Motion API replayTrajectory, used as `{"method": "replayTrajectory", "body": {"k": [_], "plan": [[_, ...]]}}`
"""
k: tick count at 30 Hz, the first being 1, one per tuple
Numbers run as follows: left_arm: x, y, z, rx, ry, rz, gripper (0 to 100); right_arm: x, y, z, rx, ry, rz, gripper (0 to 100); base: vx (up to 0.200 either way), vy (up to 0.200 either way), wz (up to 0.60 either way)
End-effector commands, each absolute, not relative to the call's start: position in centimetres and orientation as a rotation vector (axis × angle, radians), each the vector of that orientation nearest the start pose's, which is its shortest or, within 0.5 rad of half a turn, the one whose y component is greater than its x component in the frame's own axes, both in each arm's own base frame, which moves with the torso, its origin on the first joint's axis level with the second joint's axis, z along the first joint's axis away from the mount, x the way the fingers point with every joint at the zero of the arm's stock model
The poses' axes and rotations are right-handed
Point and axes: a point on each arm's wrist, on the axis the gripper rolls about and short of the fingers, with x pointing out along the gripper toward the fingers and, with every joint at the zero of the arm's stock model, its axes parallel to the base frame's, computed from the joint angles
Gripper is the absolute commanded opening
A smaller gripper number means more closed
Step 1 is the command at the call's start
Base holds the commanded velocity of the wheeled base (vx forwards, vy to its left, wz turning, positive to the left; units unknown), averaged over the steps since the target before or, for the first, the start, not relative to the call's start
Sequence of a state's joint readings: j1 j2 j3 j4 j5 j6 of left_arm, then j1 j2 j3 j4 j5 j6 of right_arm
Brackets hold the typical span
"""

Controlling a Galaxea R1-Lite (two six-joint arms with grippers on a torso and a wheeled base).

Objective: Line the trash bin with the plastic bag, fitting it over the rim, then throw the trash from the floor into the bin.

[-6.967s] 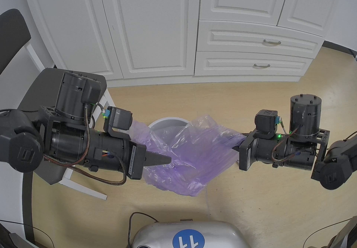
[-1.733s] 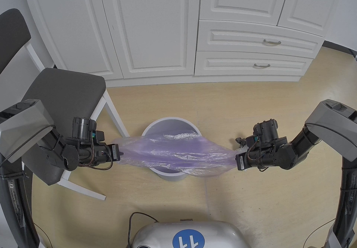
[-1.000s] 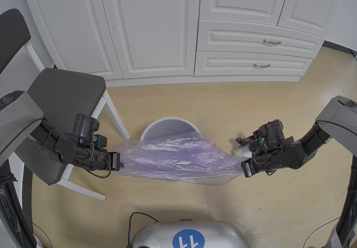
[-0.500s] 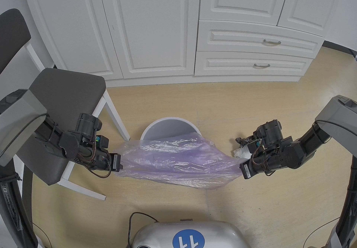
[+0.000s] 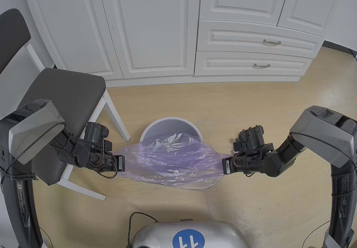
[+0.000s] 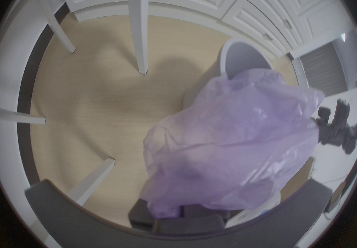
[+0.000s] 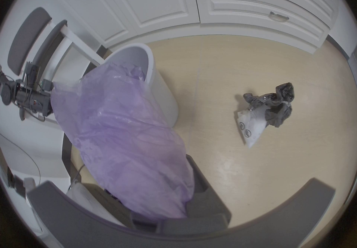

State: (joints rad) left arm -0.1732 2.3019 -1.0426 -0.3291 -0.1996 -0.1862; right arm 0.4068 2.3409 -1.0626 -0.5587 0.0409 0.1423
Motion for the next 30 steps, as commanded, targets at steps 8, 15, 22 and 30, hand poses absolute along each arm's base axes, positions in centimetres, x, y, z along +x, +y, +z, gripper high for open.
{"method": "replayTrajectory", "body": {"k": [8,15,22,30], "plan": [[38.6,-7.4,1.6,-0.284,0.86,-0.241,0,39.0,16.6,-1.1,0.098,0.719,0.338,0,0.0,0.0,0.0],[37.9,-7.6,2.2,-0.271,0.861,-0.255,0,39.4,15.7,-0.7,0.104,0.708,0.316,0,0.0,0.0,0.0],[37.4,-8.7,2.1,-0.252,0.869,-0.27,0,39.2,15.7,-1.3,0.097,0.722,0.318,100,0.0,0.0,0.0],[36.7,-9.9,3.1,-0.203,0.841,-0.236,0,38.2,14.7,0.7,0.093,0.698,0.355,100,0.0,0.0,0.0]]}}
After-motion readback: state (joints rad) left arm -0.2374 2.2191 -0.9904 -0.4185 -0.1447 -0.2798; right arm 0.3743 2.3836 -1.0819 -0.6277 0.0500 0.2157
